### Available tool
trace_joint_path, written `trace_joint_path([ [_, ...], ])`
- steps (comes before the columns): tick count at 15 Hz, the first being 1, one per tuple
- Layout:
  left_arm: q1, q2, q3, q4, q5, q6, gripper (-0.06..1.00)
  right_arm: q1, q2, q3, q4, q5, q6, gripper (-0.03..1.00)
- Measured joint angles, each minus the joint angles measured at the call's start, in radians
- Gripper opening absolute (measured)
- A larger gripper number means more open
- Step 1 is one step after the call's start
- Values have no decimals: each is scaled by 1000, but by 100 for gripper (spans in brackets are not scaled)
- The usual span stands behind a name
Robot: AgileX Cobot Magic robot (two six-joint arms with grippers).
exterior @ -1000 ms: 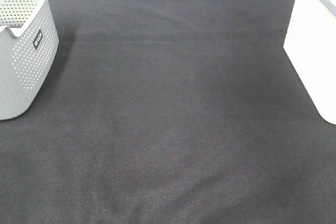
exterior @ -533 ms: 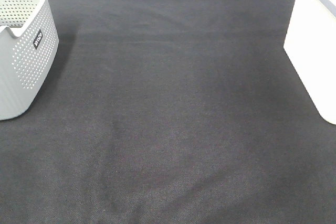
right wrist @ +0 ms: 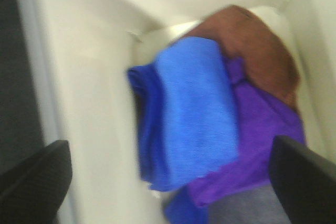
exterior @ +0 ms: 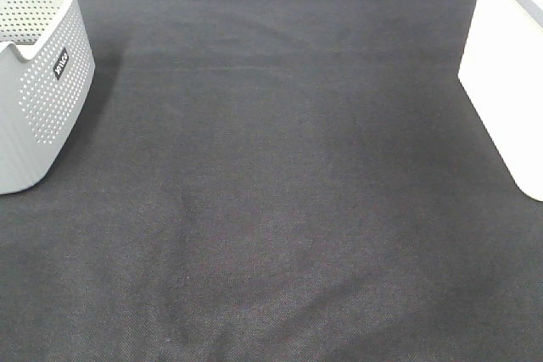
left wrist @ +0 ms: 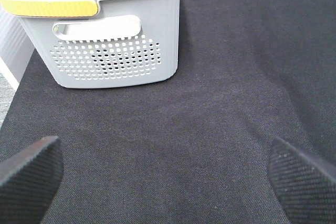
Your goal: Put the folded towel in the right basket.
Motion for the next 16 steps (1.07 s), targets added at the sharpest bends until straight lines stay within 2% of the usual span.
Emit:
trace_joint_path([
  [1,0,0,0,0,0,0,99,0,0,0,0,0,0,97],
  [2,0,0,0,0,0,0,99,73,-29,0,-19,0,3,97],
  [4,0,0,0,0,0,0,99,153,-62,0,-53,0,15,97],
  [7,0,0,0,0,0,0,99,197,-115,10,-51,-2,22,97],
  [9,0,0,0,0,0,0,99,206,-208,152,-3,-9,32,97],
  [12,0,0,0,0,0,0,99,207,-422,481,-61,-10,32,97],
  [13,0,0,0,0,0,0,99,207,-422,481,-61,-10,32,97],
  [14,0,0,0,0,0,0,99,207,-568,663,-97,-17,32,97],
  [16,0,0,0,0,0,0,99,207,-805,891,-102,-79,32,97],
])
